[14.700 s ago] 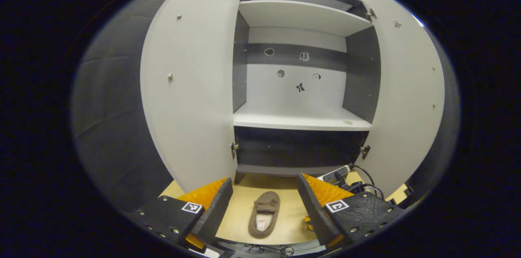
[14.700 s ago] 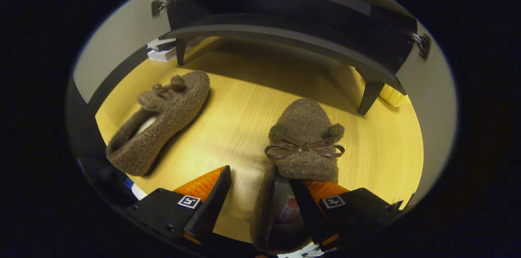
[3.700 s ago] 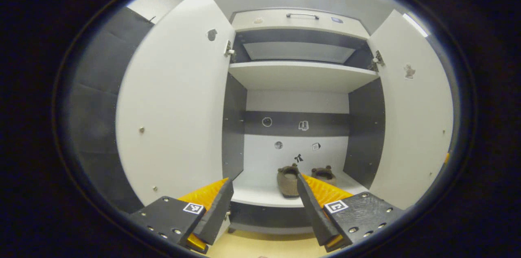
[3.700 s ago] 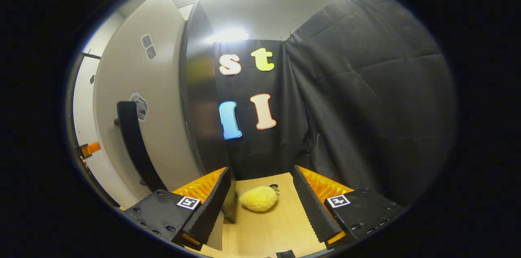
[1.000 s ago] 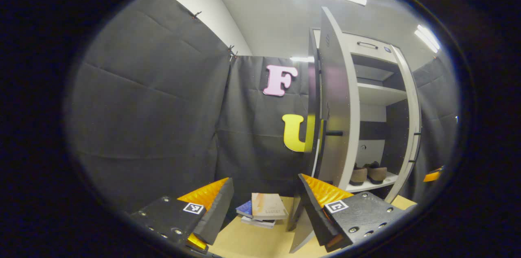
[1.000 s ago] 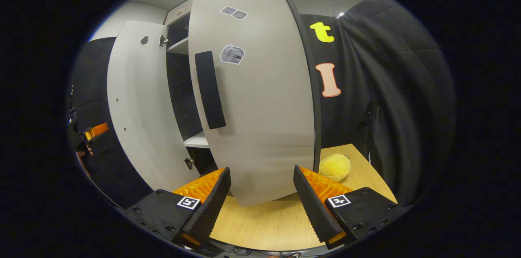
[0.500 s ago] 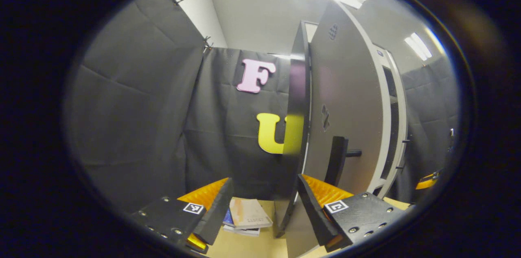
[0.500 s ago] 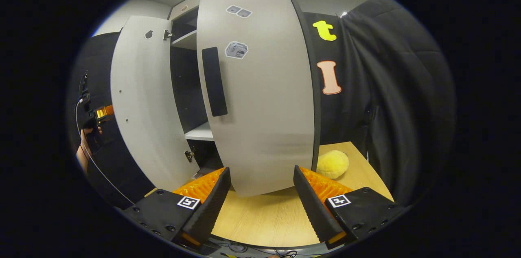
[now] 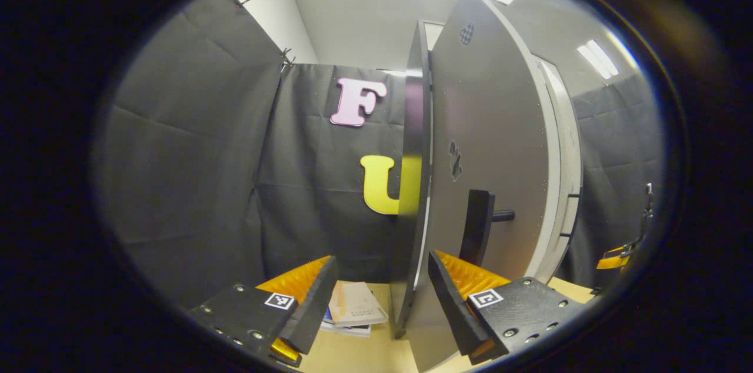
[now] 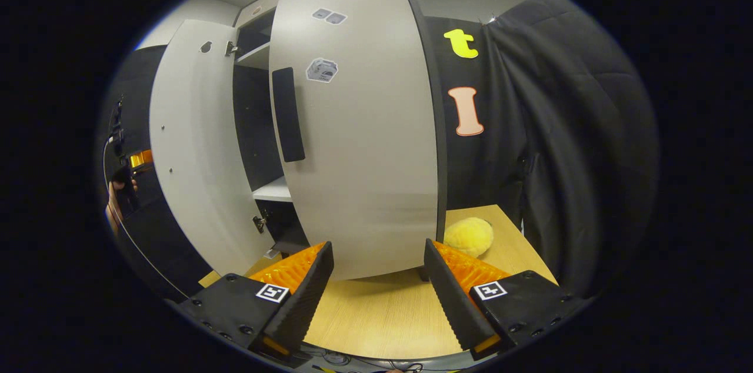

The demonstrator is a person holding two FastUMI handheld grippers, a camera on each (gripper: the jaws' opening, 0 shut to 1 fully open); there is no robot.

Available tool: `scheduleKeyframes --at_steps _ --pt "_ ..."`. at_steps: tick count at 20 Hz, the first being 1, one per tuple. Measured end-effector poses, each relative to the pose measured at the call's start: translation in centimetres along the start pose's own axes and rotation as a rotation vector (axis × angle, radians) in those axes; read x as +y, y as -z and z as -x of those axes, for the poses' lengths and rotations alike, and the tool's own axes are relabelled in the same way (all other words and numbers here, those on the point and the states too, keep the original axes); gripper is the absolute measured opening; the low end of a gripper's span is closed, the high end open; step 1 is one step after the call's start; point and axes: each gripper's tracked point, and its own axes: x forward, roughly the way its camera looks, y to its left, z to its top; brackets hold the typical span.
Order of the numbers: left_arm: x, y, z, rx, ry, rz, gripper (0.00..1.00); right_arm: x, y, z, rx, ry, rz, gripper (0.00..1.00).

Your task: Grab one shoe with the right hand and put it into the shoe cabinet, grab the other shoe with the left hand and put it into the shoe cabinet; then close the right door with the right hand and the left door with the left hand.

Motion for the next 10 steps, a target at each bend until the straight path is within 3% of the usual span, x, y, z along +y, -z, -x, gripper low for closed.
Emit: scheduleKeyframes --at_steps 5,6,8,10 --pt "-5.2 0.4 -0.7 0.016 0.086 0.018 1.0 -0.1 0.2 -0.7 -0.004 -0.001 -0.003 0.98" --pt "-6.4 0.6 -1.0 0.014 0.099 0.034 0.93 -0.5 -0.1 -0.9 -0.005 0.003 -0.002 0.98" --pt "-8.6 1.1 -1.4 0.008 0.111 0.089 1.0 -1.0 -0.3 -0.8 -0.01 0.013 -0.007 0.98" --pt "-10.6 1.5 -2.3 -0.002 0.121 0.147 0.86 -1.9 -0.4 -0.6 -0.015 0.033 -0.014 0.98"
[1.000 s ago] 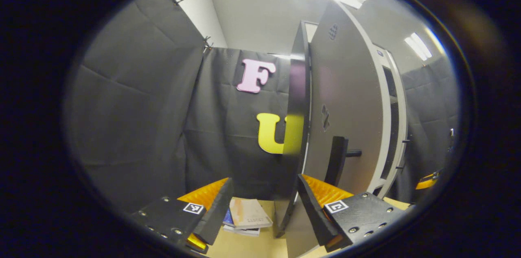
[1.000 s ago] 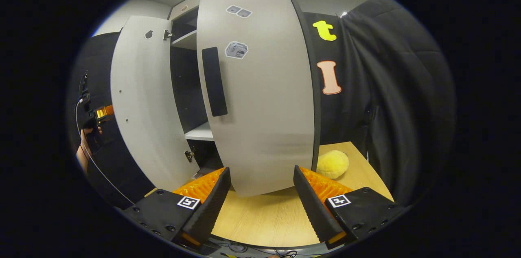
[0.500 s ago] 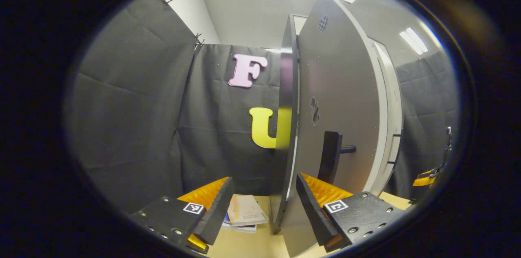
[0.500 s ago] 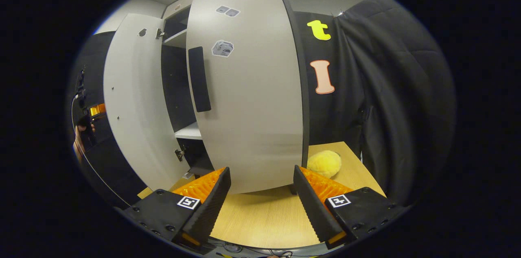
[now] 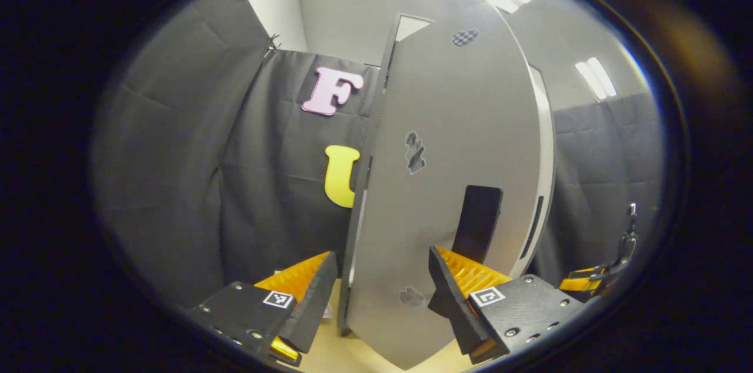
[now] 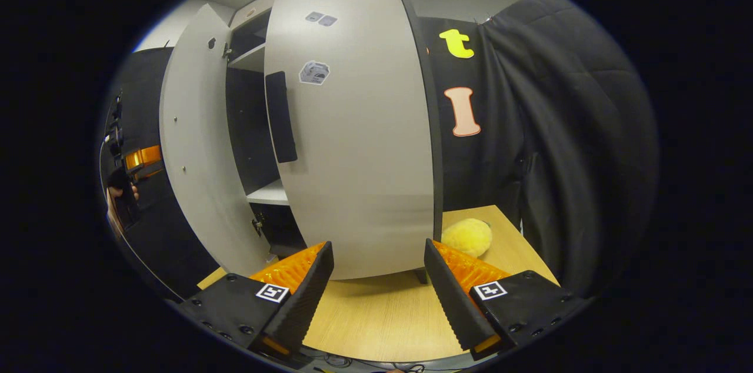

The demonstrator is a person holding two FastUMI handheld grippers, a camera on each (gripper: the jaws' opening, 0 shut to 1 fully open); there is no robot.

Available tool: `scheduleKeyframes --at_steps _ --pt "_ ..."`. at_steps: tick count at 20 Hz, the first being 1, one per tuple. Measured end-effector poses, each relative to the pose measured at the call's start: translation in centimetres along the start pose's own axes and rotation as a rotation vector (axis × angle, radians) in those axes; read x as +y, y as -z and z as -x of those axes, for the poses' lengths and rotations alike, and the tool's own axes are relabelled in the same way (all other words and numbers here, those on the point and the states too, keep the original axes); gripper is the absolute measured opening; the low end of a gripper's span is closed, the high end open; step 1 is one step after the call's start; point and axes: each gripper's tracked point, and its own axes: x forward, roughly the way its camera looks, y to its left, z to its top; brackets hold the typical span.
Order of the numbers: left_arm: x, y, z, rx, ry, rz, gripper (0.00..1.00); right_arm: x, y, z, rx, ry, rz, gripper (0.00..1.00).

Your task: Grab one shoe with the right hand and put it into the shoe cabinet, grab the other shoe with the left hand and put it into the shoe cabinet; then close the right door with the right hand and the left door with the left hand.

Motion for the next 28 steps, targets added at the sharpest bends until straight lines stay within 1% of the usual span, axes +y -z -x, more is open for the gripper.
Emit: scheduleKeyframes --at_steps 1,2,3,4,5,7,8,10,12,14,17,19,20,24,26,28 --pt "-1.2 0.2 -0.7 -0.006 0.012 0.028 0.82 -0.4 0.1 0.4 -0.003 0.014 -0.003 0.98" --pt "-2.2 0.6 -1.3 -0.016 0.019 0.054 0.97 -0.9 0.1 0.8 -0.009 0.031 -0.008 0.98" --pt "-2.9 1.1 -1.8 -0.025 0.027 0.074 0.9 -1.3 0.0 1.3 -0.016 0.048 -0.016 0.98" --pt "-3.4 1.7 -2.1 -0.029 0.02 0.082 0.98 -1.8 0.0 1.8 -0.022 0.066 -0.026 0.98" --pt "-3.4 2.5 -1.9 -0.029 -0.005 0.078 0.9 -2.5 0.0 2.1 -0.029 0.086 -0.039 0.98" --pt "-3.4 3.6 -1.3 -0.032 -0.048 0.054 0.9 -3.7 0.0 3.1 -0.048 0.133 -0.058 0.98" --pt "-3.7 4.3 -0.8 -0.028 -0.056 0.04 0.97 -4.4 -0.1 3.5 -0.059 0.166 -0.054 0.98" --pt "-3.8 5.7 0.7 -0.004 -0.07 0.018 0.85 -6.0 -0.4 4.3 -0.076 0.239 -0.025 0.98" --pt "-3.6 6.6 2.3 0.023 -0.091 0.004 0.88 -6.3 -0.5 4.2 -0.084 0.266 -0.009 0.98" --pt "-3.6 7.1 4.7 0.03 -0.114 -0.004 0.9 -5.3 -0.4 4.0 -0.082 0.244 -0.017 0.98" --pt "-3.4 6.5 8.5 0.02 -0.161 -0.028 0.9 -3.4 -1.2 3.3 -0.097 0.184 -0.044 0.98" --pt "-3.4 5.8 10.7 0.008 -0.188 -0.069 0.9 -1.8 -2.1 2.9 -0.115 0.139 -0.054 0.98" --pt "-3.6 5.4 11.6 0.005 -0.202 -0.091 0.96 -1.0 -2.8 2.6 -0.12 0.12 -0.055 0.98" --pt "-4.4 4.8 14.1 -0.006 -0.245 -0.18 0.96 1.5 -5.6 1.0 -0.145 0.052 -0.067 0.98" --pt "-5.0 4.9 15.1 0.0 -0.258 -0.203 0.97 2.5 -7.1 0.0 -0.168 0.042 -0.068 0.98" --pt "-5.8 5.3 15.6 0.002 -0.253 -0.183 0.97 3.1 -8.1 -0.6 -0.191 0.04 -0.065 0.98"
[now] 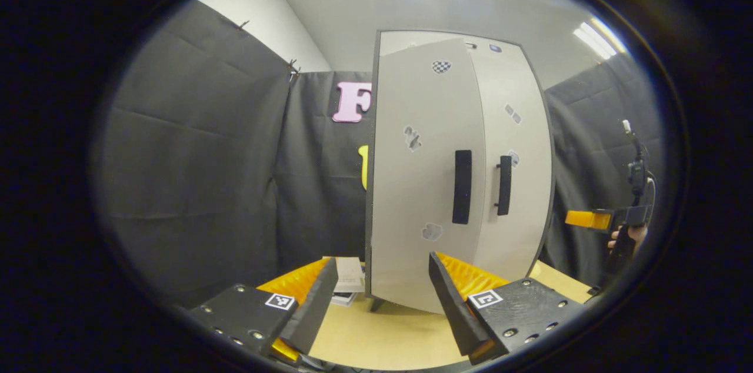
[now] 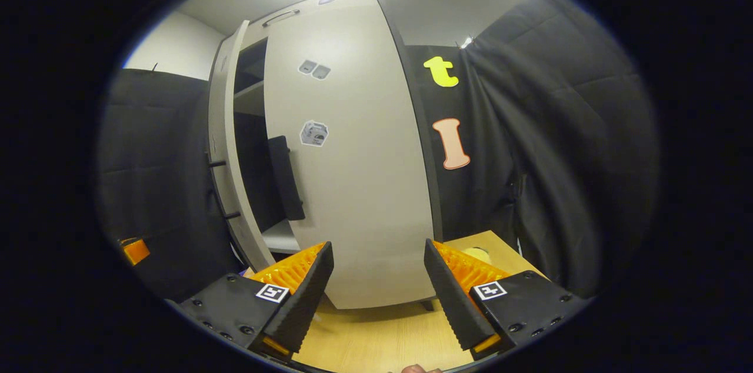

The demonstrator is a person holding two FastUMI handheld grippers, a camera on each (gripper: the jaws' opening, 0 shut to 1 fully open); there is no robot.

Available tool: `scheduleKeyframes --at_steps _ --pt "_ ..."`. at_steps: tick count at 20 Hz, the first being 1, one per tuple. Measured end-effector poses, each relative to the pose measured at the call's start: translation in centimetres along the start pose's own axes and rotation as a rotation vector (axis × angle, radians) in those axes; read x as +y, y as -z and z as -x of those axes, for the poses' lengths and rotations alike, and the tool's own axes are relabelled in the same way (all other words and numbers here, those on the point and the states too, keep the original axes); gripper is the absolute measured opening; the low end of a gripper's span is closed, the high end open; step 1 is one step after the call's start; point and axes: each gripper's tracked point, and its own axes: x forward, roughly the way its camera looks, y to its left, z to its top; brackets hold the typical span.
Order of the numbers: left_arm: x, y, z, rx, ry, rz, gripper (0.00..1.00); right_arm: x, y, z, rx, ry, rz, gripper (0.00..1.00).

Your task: Grab one shoe with the right hand and put it into the shoe cabinet, grab the other shoe with the left hand and put it into the shoe cabinet; then close the right door with the right hand and the left door with the left hand.

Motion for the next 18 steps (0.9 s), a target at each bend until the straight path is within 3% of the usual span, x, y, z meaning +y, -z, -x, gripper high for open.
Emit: scheduleKeyframes --at_steps 5,6,7,18 --pt "-0.3 0.3 0.9 0.006 -0.021 -0.012 0.97 -0.2 -0.5 1.1 -0.028 0.026 0.033 0.98" --pt "-0.2 0.3 1.1 0.009 -0.029 -0.015 0.83 -0.5 -0.3 1.4 -0.025 0.037 0.038 0.98" --pt "-0.1 0.5 1.1 0.011 -0.031 -0.013 0.97 -0.8 -0.1 1.5 -0.02 0.046 0.042 0.98" --pt "-0.7 1.6 0.5 0.042 -0.017 0.026 0.97 -2.7 1.7 1.8 0.028 0.077 0.035 0.98"
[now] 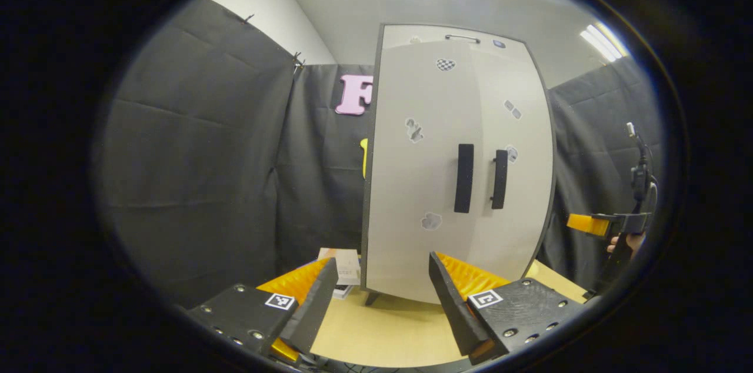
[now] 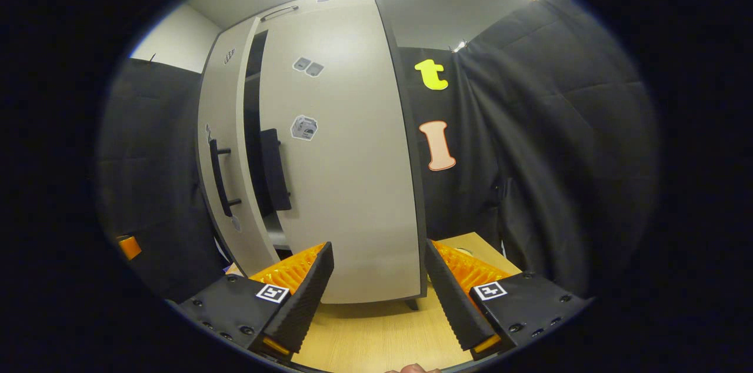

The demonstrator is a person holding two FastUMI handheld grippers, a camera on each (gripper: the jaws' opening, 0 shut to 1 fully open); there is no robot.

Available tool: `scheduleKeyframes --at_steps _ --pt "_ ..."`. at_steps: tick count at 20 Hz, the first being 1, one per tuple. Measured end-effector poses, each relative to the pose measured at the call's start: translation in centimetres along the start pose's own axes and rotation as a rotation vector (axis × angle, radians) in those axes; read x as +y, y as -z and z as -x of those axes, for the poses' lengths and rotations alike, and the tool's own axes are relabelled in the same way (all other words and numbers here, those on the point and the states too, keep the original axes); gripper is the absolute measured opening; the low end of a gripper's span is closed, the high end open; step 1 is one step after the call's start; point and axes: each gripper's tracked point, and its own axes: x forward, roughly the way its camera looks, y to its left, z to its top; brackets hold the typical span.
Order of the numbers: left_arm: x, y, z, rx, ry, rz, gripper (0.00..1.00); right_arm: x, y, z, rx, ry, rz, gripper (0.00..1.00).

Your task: Grab one shoe with the right hand and put it into the shoe cabinet, grab the other shoe with the left hand and put it into the shoe cabinet; then close the right door with the right hand and the left door with the left hand.

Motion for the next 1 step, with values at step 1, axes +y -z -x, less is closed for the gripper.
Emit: scheduleKeyframes --at_steps 1 --pt "-0.12 0.22 0.06 0.009 0.001 0.006 0.97 -0.33 0.1 0.1 0.002 0.005 0.001 0.98"
